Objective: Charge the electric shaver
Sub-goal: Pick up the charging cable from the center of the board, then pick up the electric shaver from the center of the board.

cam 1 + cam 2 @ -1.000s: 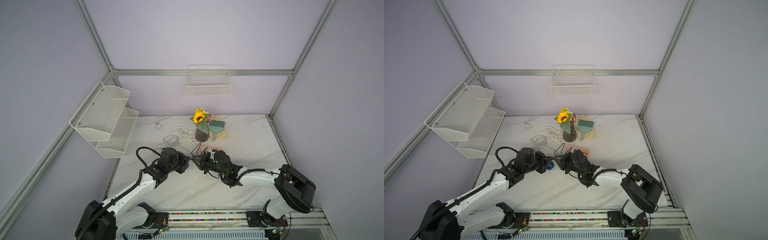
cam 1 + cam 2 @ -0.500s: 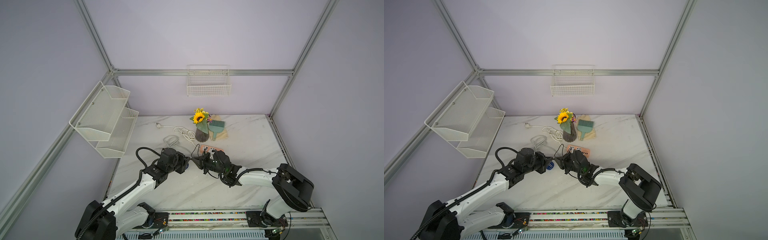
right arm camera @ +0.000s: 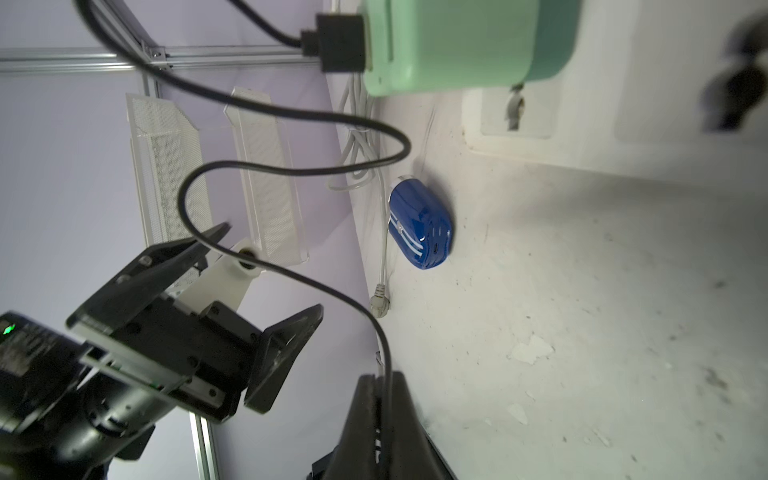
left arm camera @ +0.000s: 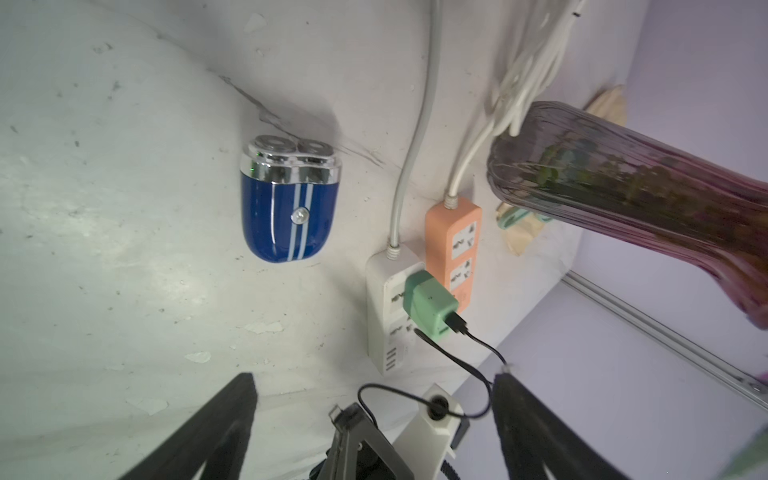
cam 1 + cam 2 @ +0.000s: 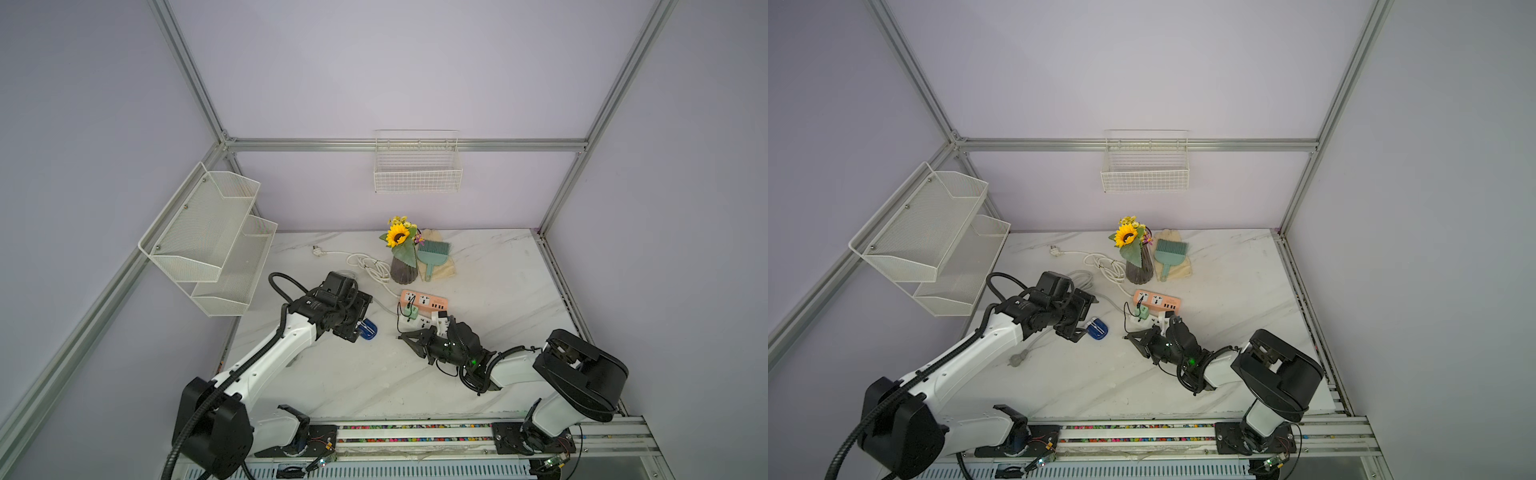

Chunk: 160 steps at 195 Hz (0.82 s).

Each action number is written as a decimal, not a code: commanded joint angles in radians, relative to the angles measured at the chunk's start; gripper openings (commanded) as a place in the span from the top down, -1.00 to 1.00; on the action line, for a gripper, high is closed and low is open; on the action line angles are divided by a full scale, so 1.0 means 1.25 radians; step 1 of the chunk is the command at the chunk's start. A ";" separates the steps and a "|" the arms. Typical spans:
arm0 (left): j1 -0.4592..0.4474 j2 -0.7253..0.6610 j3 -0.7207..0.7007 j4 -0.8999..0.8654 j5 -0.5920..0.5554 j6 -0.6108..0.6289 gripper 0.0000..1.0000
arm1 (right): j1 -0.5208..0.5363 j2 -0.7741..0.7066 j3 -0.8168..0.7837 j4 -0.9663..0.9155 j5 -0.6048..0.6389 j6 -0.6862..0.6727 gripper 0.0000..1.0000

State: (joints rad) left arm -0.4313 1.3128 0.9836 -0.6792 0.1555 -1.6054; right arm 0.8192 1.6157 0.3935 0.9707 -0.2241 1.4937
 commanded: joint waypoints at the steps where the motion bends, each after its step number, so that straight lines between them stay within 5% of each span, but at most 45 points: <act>1: 0.011 0.071 0.019 -0.087 0.001 0.076 -0.80 | 0.006 0.046 -0.023 0.212 0.006 -0.067 1.00; 87: 0.035 0.275 0.036 0.019 -0.024 0.191 -0.85 | 0.063 0.189 -0.059 0.309 0.118 -0.045 1.00; 160: 0.036 0.333 0.059 0.017 -0.036 0.208 -0.45 | 0.064 0.220 -0.041 0.319 0.122 -0.012 1.00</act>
State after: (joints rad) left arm -0.3927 1.6981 1.0256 -0.6628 0.1497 -1.3674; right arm 0.8951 1.8732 0.3195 1.2938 -0.0925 1.4471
